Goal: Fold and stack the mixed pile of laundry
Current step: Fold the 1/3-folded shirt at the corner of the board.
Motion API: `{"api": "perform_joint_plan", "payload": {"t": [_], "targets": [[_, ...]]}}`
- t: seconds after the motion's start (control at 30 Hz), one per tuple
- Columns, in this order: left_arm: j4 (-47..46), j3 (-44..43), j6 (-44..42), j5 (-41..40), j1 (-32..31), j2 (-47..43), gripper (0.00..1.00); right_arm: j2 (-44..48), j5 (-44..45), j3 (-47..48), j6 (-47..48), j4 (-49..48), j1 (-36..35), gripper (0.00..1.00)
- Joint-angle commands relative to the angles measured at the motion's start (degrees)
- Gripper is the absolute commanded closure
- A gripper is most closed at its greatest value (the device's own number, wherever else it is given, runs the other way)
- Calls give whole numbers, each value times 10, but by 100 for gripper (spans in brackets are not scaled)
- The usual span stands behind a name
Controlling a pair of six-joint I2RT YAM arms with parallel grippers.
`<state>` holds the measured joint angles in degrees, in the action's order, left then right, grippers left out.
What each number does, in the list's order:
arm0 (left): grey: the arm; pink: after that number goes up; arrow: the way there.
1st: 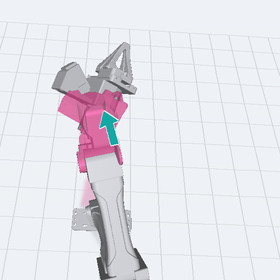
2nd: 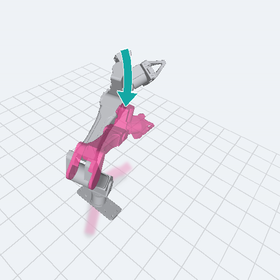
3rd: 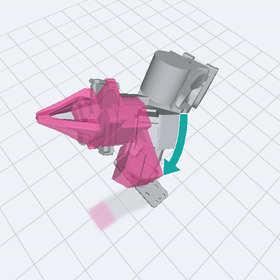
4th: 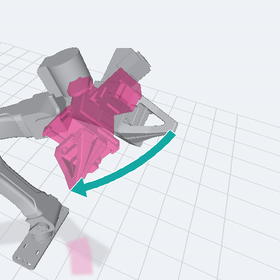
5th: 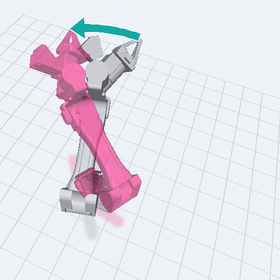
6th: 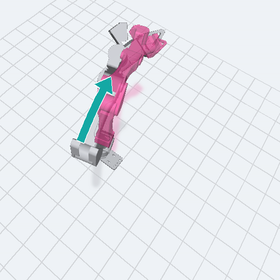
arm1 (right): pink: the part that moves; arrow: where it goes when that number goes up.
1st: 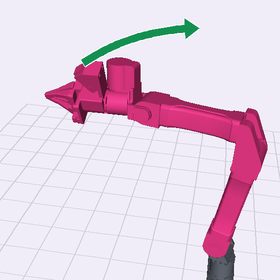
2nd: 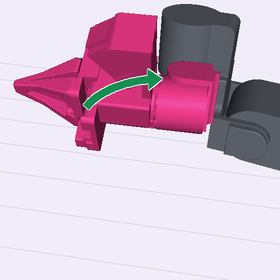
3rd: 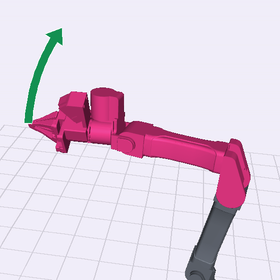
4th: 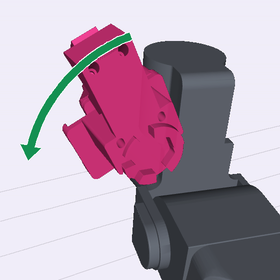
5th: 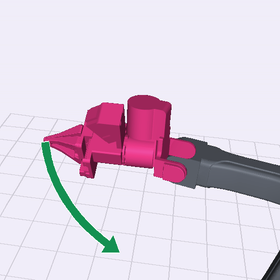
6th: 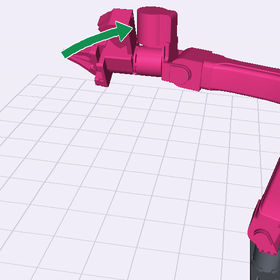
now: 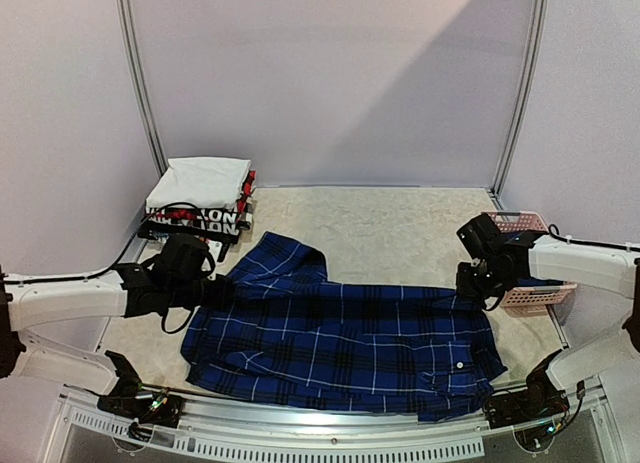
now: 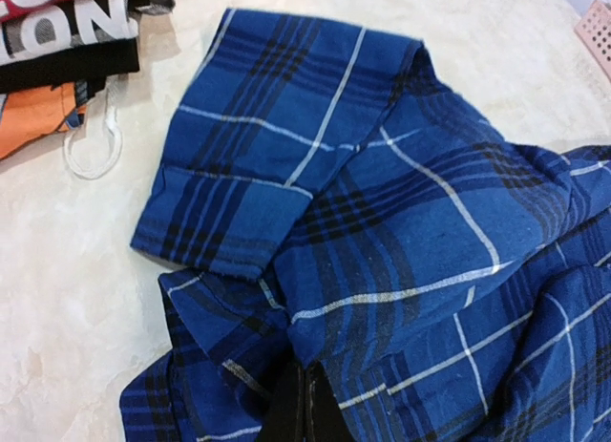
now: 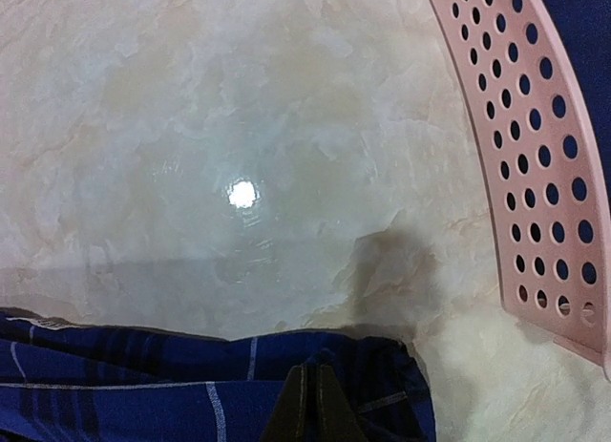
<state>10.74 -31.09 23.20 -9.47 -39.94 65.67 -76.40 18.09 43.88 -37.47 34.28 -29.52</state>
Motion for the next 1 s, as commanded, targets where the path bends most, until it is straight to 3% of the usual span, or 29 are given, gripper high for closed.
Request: {"api": "perform_joint_plan", "payload": {"t": [0.0,0.37,0.67,0.87,0.97], "targets": [[44,20,29,-40,-14,-45,100,34,12,-7,-11,21,-14,93],[43,57,60,-34,-26,-60,100,64,26,-40,-50,37,-51,90],[39,72,80,-35,-55,-57,99,127,9,-44,-62,46,-57,66],[81,56,91,-60,-80,-56,95,177,-38,-30,-54,23,-78,58],[105,46,103,-80,-97,-82,88,187,-56,-25,-52,4,-96,56]]}}
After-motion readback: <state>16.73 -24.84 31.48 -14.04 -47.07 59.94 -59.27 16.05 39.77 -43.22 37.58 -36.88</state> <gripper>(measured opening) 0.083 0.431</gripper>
